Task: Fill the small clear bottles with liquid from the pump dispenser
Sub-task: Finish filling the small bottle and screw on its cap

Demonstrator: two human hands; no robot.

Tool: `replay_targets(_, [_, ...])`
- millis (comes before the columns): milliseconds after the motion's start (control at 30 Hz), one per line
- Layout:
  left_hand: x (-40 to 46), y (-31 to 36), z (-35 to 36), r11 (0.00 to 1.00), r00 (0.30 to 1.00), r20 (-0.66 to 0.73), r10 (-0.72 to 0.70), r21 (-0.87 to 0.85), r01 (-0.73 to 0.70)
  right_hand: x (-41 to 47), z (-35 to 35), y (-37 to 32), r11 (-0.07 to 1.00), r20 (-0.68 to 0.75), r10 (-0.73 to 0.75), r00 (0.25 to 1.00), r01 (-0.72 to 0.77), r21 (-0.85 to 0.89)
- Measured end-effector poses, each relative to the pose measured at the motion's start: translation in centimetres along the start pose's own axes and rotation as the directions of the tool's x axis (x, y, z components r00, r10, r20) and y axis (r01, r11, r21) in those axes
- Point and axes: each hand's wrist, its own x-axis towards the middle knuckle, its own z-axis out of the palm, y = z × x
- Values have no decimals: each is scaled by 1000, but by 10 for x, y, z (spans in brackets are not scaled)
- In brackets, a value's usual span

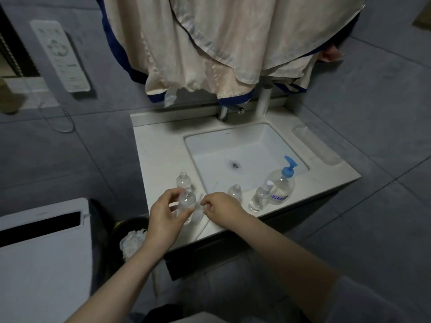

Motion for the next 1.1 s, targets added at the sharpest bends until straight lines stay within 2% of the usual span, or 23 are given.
replay_targets(200, [1,-10,1,999,999,-21,-41,13,41,15,13,1,995,14,-18,1000,20,-102])
replay_targets(500, [9,-31,-3,996,995,-79,-67,58,72,25,32,-3,959,65,-131,989,143,-244])
replay_targets(733, [14,-39,-1,996,993,-83,-83,32,86,30,35,-4,852,107,-263,959,283,-440])
replay_targets(933, [13,-45,-2,996,994,-77,-72,43,75,32,34,-1,744,145,-352,925,370,-556])
replay_targets(1033, [13,-48,-3,997,995,-74,-63,46,66,31,30,-2,695,121,-393,911,381,-610])
replay_targets(1100, [13,-49,-3,997,995,-75,-60,51,64,31,27,-3,660,164,-410,897,416,-625])
